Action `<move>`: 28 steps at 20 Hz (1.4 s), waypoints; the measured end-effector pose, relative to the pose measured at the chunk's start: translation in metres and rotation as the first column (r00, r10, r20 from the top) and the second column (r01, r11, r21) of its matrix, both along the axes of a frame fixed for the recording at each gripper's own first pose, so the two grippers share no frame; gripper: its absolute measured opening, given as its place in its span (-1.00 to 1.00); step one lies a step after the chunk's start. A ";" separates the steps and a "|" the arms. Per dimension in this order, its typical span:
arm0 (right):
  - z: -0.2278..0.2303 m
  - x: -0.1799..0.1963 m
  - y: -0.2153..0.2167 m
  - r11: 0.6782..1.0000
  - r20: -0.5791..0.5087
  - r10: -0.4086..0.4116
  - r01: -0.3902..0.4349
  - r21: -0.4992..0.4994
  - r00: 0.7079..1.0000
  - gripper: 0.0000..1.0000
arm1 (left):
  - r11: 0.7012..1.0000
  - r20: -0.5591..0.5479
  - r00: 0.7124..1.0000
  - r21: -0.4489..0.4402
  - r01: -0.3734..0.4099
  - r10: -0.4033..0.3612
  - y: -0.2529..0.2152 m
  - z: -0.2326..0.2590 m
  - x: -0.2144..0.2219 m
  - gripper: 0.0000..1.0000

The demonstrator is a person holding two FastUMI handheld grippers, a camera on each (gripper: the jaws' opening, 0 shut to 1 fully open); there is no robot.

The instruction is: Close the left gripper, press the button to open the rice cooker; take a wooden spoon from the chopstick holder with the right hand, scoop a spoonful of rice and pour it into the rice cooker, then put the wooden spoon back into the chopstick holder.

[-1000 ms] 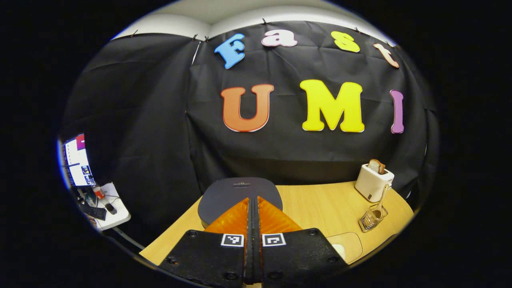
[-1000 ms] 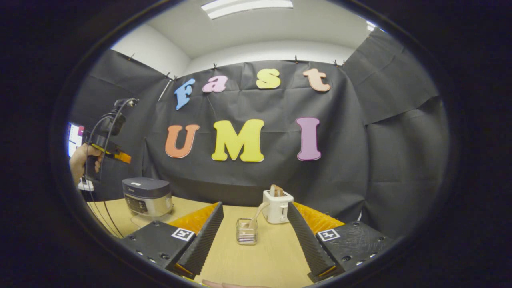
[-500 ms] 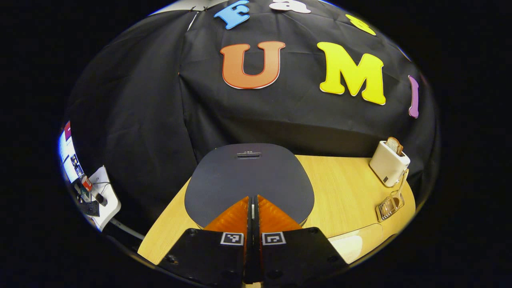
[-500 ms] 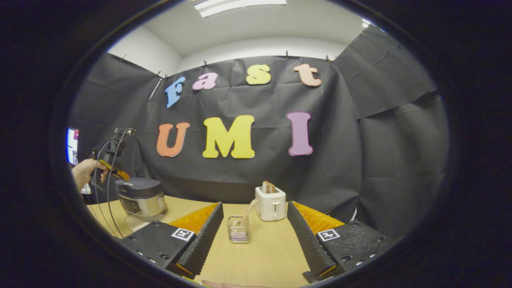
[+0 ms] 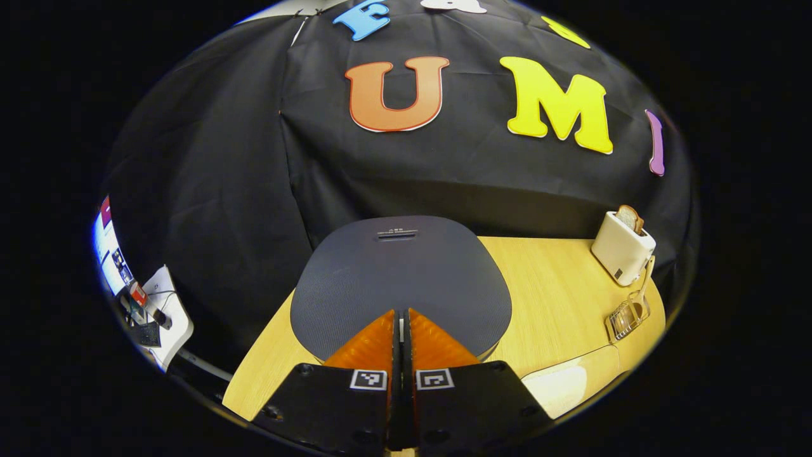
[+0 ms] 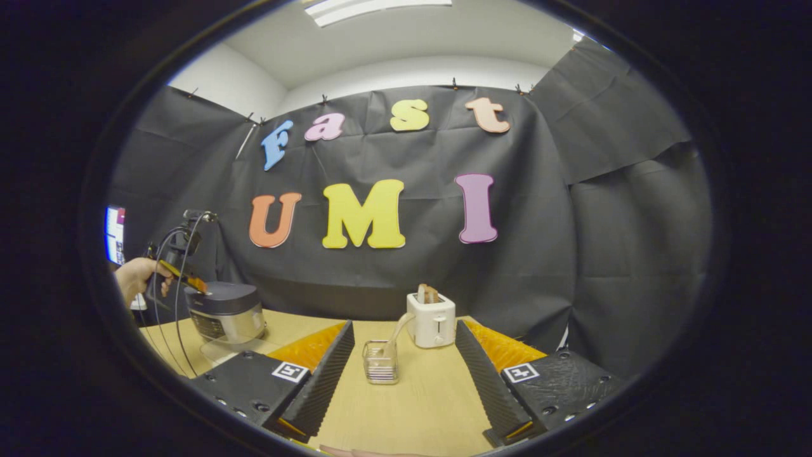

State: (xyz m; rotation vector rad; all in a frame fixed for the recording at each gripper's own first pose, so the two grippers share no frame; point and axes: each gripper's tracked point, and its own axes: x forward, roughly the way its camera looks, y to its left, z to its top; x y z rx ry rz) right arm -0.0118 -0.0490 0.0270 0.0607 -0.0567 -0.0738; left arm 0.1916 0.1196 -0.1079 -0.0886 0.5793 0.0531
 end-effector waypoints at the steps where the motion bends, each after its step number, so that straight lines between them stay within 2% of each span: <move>1: 0.000 0.000 0.001 1.000 -0.002 0.002 -0.002 -0.002 1.000 0.93 | 1.000 -0.012 1.000 -0.023 -0.012 0.012 0.000 0.000 -0.001 -0.94; 5: -0.001 -0.001 0.002 1.000 -0.007 0.002 -0.002 -0.005 1.000 0.91 | 0.999 -0.048 0.999 -0.046 -0.014 0.012 -0.003 -0.004 -0.002 -0.94; 8: 0.000 -0.003 0.003 1.000 -0.006 0.004 -0.004 -0.011 1.000 0.93 | 0.999 -0.019 1.000 -0.044 -0.014 0.013 -0.001 -0.004 0.001 -0.94; 13: 0.002 -0.002 -0.002 1.000 -0.002 -0.006 0.006 -0.011 1.000 0.90 | 0.999 0.058 0.998 -0.044 -0.003 0.005 0.002 0.014 0.000 -0.94; 15: 0.001 0.000 -0.005 1.000 -0.005 -0.010 0.010 -0.005 1.000 0.91 | 0.999 0.139 0.990 -0.052 -0.008 0.015 0.003 0.036 0.003 -0.94; 17: -0.002 0.002 -0.004 1.000 -0.015 -0.005 0.005 0.001 1.000 0.91 | 0.999 0.242 0.970 -0.033 -0.008 0.015 0.003 0.062 0.001 -0.80; 19: -0.003 0.004 -0.005 1.000 -0.016 -0.008 0.008 -0.001 1.000 0.93 | 1.000 0.314 0.949 -0.001 -0.028 0.027 0.006 0.089 -0.011 -0.31; 22: -0.007 0.008 -0.004 1.000 -0.020 -0.015 0.015 -0.008 1.000 0.93 | 0.998 0.328 0.943 0.011 -0.059 0.052 0.000 0.096 -0.033 0.84; 24: -0.010 0.011 0.001 1.000 -0.030 -0.008 0.008 -0.010 1.000 0.91 | 0.998 0.364 0.930 0.013 -0.060 0.051 -0.002 0.102 -0.047 0.95; 25: -0.012 0.013 0.004 1.000 -0.034 -0.001 0.001 -0.014 0.999 0.91 | 0.998 0.385 0.921 0.017 -0.068 0.056 0.000 0.103 -0.055 0.82; 26: -0.015 0.014 0.007 1.000 -0.038 0.005 -0.006 -0.019 0.999 0.93 | 0.998 0.408 0.911 0.017 -0.069 0.056 0.000 0.105 -0.064 0.96; 28: -0.018 0.018 0.010 0.999 -0.045 0.009 -0.011 -0.033 0.999 0.93 | 0.998 0.434 0.899 0.017 -0.065 0.052 -0.003 0.101 -0.083 0.95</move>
